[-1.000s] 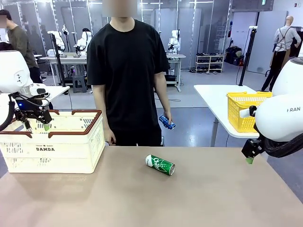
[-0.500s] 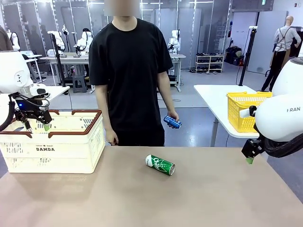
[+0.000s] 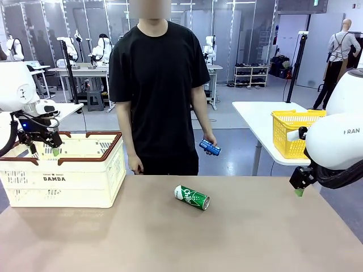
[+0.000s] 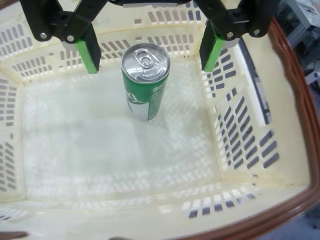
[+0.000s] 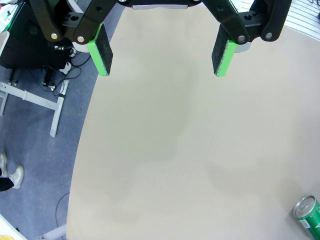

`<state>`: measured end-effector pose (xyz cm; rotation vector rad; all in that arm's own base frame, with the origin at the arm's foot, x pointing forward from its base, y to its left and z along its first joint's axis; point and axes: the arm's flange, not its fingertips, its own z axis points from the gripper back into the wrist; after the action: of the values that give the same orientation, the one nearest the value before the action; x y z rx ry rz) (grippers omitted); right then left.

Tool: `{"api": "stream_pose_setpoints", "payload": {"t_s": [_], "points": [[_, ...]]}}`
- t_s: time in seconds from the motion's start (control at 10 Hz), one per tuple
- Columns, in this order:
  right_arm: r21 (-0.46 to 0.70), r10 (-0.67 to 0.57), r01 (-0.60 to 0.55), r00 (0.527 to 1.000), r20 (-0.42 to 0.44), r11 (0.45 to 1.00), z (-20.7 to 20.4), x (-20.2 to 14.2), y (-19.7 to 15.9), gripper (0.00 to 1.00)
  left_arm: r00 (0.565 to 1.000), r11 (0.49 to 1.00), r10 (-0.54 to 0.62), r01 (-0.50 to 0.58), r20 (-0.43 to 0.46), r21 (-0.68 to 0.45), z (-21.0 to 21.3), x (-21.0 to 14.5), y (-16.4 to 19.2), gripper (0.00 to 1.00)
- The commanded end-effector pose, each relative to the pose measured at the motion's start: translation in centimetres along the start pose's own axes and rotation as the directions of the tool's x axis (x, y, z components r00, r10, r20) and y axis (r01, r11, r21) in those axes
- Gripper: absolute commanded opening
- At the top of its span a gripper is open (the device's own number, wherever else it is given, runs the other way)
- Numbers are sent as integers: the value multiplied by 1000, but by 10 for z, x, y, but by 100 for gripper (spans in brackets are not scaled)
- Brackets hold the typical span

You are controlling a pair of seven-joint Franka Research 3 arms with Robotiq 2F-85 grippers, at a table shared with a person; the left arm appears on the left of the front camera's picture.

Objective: Place the drinks into the Shopping basket.
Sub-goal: Pick up one drink and place it into the Shopping basket.

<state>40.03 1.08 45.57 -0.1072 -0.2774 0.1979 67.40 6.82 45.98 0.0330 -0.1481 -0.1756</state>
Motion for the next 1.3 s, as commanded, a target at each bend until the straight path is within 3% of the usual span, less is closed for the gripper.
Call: {"api": "stream_pose_setpoints", "payload": {"t_s": [0.0, 0.2, 0.4, 0.5, 0.7, 0.9, 1.1, 1.2], "points": [[0, 12, -12, 1000, -3, 1000, 1, 0, -2, 100, 993, 993, -112, 111, 47, 32, 39, -3, -5, 100], [0, 12, -12, 1000, -3, 1000, 1, 0, -2, 100, 954, 957, -290, 288, 76, 40, 75, -19, -20, 100], [0, 12, -12, 1000, -3, 1000, 1, 0, -2, 100, 855, 862, -507, 505, 109, 44, 103, -48, -43, 100], [0, 12, -12, 1000, -3, 1000, 1, 0, -2, 100, 785, 795, -601, 606, 146, 14, 116, -65, -55, 100], [0, 12, -12, 1000, -3, 1000, 1, 0, -2, 100, 579, 582, -813, 813, 66, 35, 119, -111, -78, 100], [0, 12, -12, 1000, -3, 1000, 1, 0, -2, 100, 390, 392, -919, 920, 56, 31, 106, -148, -94, 100], [0, 12, -12, 1000, -3, 1000, 1, 0, -2, 100, 281, 282, -958, 959, 48, 15, 97, -171, -101, 100], [0, 12, -12, 1000, -3, 1000, 1, 0, -2, 100, 265, 265, -964, 964, 21, 27, 90, -174, -100, 100]]}}
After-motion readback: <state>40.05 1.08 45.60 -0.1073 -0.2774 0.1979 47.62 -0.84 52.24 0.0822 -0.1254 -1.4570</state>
